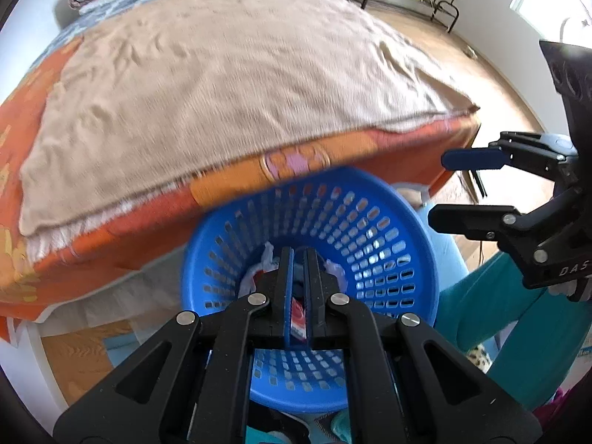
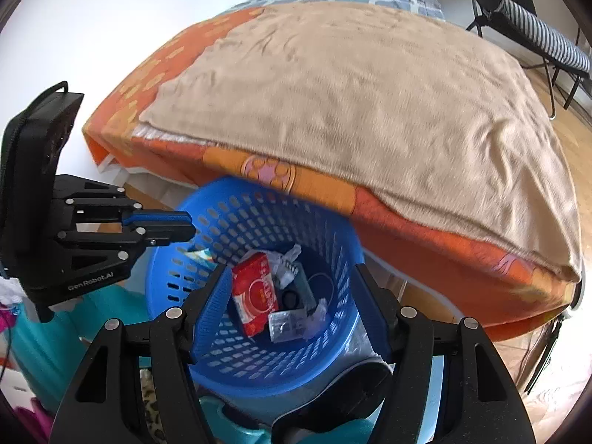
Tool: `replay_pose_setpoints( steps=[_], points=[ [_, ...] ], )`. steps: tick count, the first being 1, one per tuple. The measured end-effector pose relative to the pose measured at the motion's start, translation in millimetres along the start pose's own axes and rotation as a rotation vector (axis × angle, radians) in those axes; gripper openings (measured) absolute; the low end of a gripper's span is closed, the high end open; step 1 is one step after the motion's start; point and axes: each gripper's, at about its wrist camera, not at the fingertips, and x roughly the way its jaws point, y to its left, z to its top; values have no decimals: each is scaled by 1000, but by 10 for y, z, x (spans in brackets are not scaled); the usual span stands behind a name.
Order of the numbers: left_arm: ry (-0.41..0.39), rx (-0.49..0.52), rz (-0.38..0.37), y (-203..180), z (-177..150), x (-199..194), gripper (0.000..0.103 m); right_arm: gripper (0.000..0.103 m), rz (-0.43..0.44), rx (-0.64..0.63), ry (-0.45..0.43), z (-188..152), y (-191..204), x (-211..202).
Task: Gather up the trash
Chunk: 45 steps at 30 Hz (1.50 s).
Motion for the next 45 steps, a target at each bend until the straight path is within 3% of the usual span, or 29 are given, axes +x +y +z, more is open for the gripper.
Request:
replay_pose_setpoints(
  steps=[26,28,30,31,35,39,45],
  points=[
    [-235,-41,68,323,788,-643,6,67,-72,-28,-193,856,-117,-402],
    [-256,-46,72,348,853,-683,15,67,-72,-18,-215,930,-154,-442],
    [-291,-56,78,376,910,-750,44,67,-75,-7,-240,1002,-195,-485],
    [-310,-62,79,390,938,-784,48,67,-75,0,-253,1039,-218,-508],
    [-361,-68,106,438,1078,-881,50,70,-80,12,-294,1148,-278,-563],
    [-407,-104,119,524,1137,-961,66,71,-68,32,-325,1216,-326,-585],
    [-427,-132,151,612,1161,-933,74,73,-54,51,-355,1271,-367,-541]
  ],
)
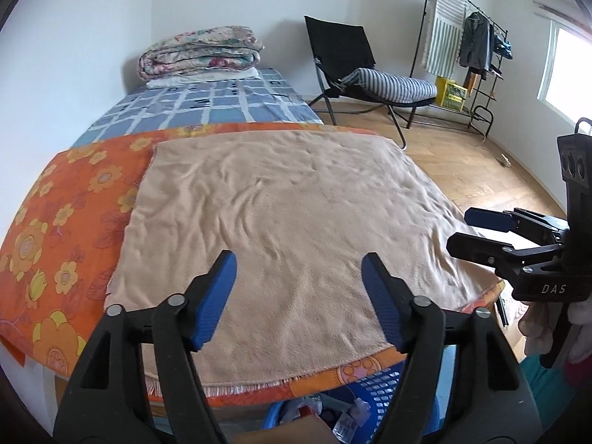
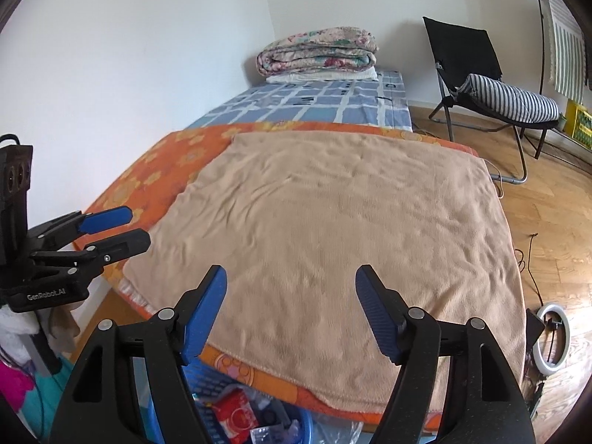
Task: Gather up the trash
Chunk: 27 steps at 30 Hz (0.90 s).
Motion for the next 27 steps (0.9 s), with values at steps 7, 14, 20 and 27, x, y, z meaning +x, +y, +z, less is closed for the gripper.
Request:
replay_pose_setpoints(
  steps=[7,14,20,27],
  points=[
    [-5,17,32,-28,-30,53,75,73,9,18,-7,20,-51,124],
    [-19,11,60,-18,-37,42,87,74,32,68,-1,37,-138,164],
    [16,2,92,-9,-46,107,87,75,14,57,15,6,-117,196],
    [27,4,97,-30,-63,131,88,77,4,69,10,-2,-131,196]
  ],
)
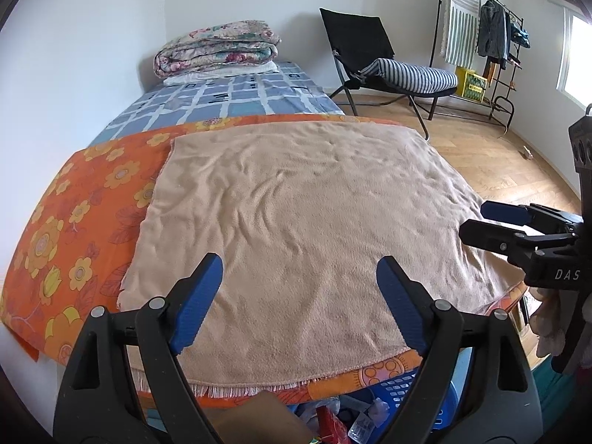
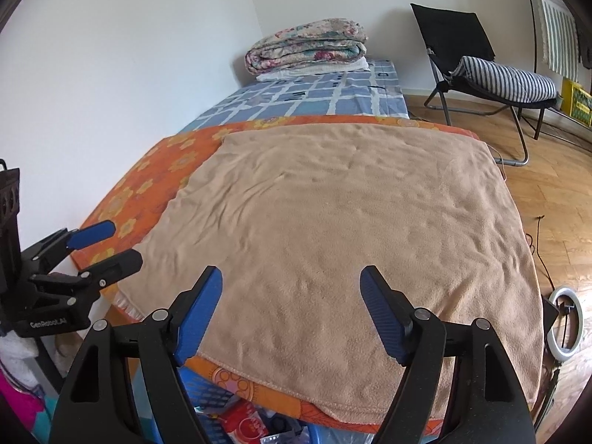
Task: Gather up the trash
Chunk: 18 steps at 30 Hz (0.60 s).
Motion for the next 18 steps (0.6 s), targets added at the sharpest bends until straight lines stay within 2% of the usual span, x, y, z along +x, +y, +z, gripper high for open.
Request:
replay_pose_setpoints(
  steps=[5,7,9,18],
  points=[
    [2,-10,6,17,-6,0,88,77,-8,-2,3,-14,-6,2],
    [2,-19,10,36,-1,-3,91,77,-12,-1,1,-17,-7,-2],
    [-2,-29,12,57,8,-7,98,77,-11,4,0,-18,-14,-6],
    [1,-40,2,85,3,-9,98,77,-7,8,11,-27,-11,21]
  ],
)
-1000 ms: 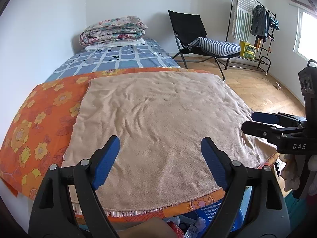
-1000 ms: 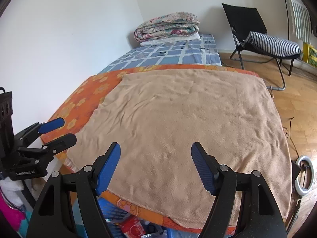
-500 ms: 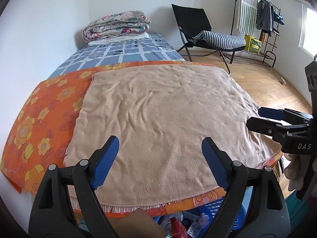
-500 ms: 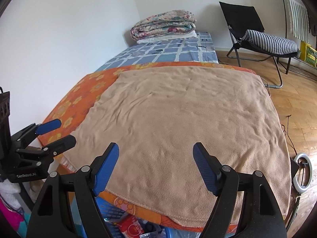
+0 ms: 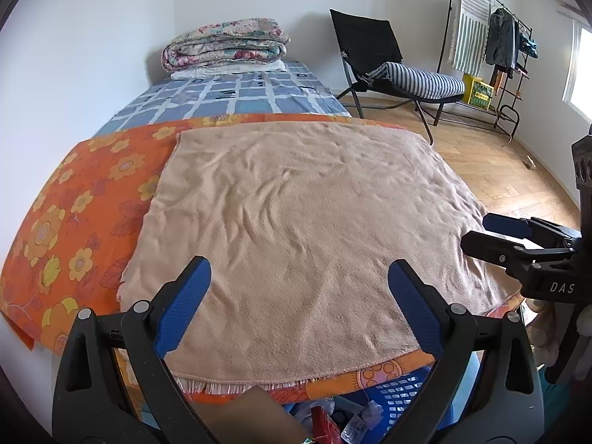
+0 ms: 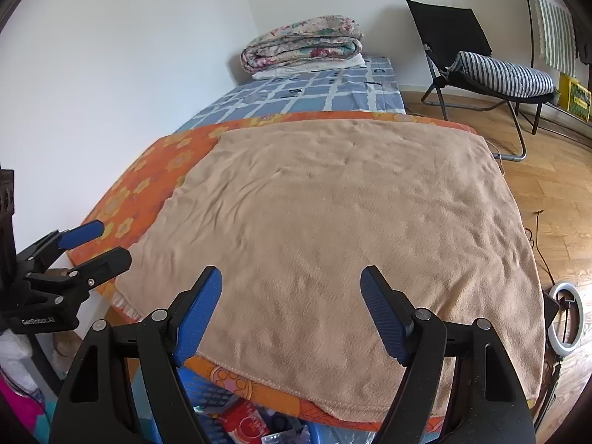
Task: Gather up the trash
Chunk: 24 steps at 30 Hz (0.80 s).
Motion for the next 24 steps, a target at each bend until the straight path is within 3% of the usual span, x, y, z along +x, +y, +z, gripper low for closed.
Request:
replay_pose_setpoints(
  steps=[24],
  points=[
    [22,-46,-31,39,-1,36,99,77,3,15,2,-19,10,10]
  ],
)
